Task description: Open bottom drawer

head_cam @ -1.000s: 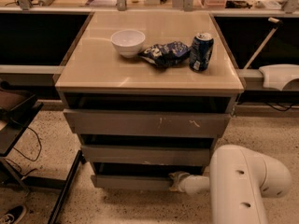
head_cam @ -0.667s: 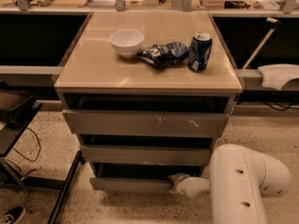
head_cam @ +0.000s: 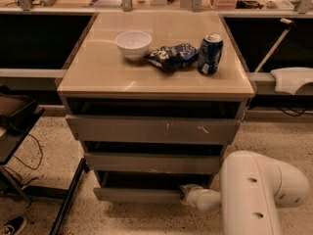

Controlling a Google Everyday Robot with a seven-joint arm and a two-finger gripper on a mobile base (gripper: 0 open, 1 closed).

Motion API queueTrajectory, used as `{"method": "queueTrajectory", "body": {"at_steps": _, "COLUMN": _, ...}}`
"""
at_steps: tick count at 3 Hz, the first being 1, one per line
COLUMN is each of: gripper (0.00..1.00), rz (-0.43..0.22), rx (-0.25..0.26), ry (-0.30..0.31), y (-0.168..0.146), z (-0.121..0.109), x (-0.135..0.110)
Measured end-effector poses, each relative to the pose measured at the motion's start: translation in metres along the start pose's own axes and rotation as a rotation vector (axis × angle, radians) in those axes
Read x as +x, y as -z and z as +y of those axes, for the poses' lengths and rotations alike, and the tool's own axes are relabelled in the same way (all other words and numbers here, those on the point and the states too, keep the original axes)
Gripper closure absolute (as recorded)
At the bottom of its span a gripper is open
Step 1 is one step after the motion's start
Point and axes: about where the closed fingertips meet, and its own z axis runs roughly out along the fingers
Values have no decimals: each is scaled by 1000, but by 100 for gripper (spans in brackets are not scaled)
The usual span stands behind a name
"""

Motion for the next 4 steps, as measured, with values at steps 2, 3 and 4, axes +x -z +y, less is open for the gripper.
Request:
{"method": "queueTrajectory", "body": {"at_steps": 2, "gripper": 100, "rz": 15, "rx": 9, "ry": -10, "y": 9, "z": 3, "x": 6}}
{"method": "queueTrajectory", "body": {"at_steps": 3, "gripper": 100, "rz": 22, "rx": 28, "ry": -7, "y": 30, "z": 35, "x": 5}}
{"method": "queueTrajectory", "body": {"at_steps": 4, "gripper": 100, "rz": 23, "rx": 32, "ry": -8, "y": 38, "z": 43, "x": 4}}
